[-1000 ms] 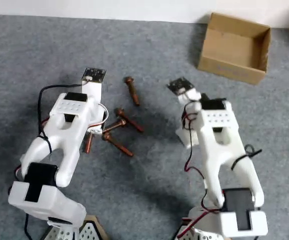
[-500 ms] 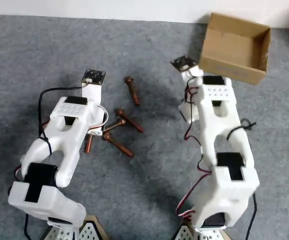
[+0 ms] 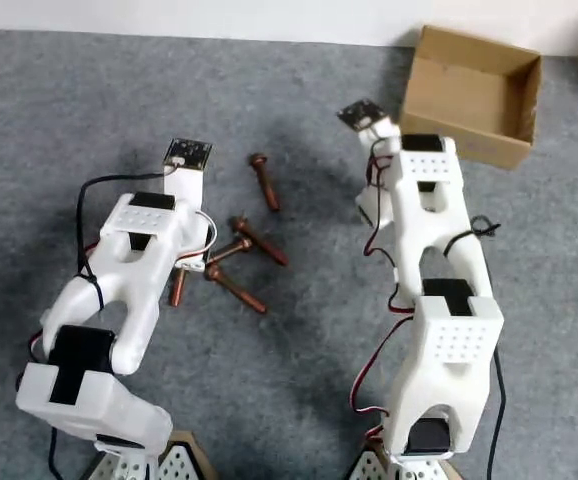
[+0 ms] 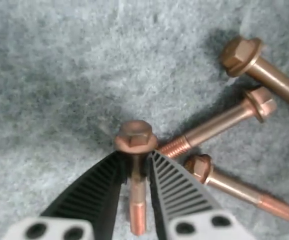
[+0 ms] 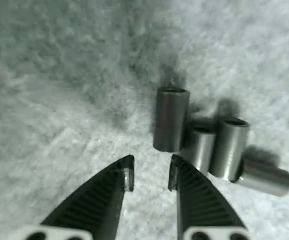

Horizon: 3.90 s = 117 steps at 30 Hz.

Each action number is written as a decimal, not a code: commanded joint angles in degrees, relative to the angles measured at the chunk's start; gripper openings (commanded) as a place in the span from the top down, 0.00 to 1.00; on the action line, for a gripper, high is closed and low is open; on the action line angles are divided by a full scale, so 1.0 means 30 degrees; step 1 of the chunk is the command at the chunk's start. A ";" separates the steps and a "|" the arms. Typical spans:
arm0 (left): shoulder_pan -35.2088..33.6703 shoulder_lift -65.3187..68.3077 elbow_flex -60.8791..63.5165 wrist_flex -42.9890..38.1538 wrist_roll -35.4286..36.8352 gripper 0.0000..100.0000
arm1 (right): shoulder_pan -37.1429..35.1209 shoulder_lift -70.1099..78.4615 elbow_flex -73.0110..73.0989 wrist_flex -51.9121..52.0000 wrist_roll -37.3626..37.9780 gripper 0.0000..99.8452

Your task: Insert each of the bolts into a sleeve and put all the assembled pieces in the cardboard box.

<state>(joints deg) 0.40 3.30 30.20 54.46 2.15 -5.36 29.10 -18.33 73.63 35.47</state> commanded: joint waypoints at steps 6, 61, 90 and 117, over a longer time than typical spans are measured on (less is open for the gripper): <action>-0.0103 -0.1099 -0.0073 -0.0352 -0.1055 0.99 | -0.0308 -0.0249 -0.3531 0.1890 0.1582 0.88; -0.0103 -0.1099 0.0132 -0.0733 -0.1114 0.99 | -0.0337 0.9597 -1.6132 0.5934 0.0879 0.88; -0.0103 -0.1099 0.0161 -0.0733 -0.1114 0.99 | -0.1421 0.9714 -1.6366 0.2974 -0.0059 0.88; -0.0103 -0.1304 0.0161 -0.0615 -0.1026 0.99 | -0.0718 1.2674 -2.5011 0.9187 -0.3077 0.99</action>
<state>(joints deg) 0.40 3.30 30.81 53.05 -0.57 -8.09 68.66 -83.74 98.33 29.23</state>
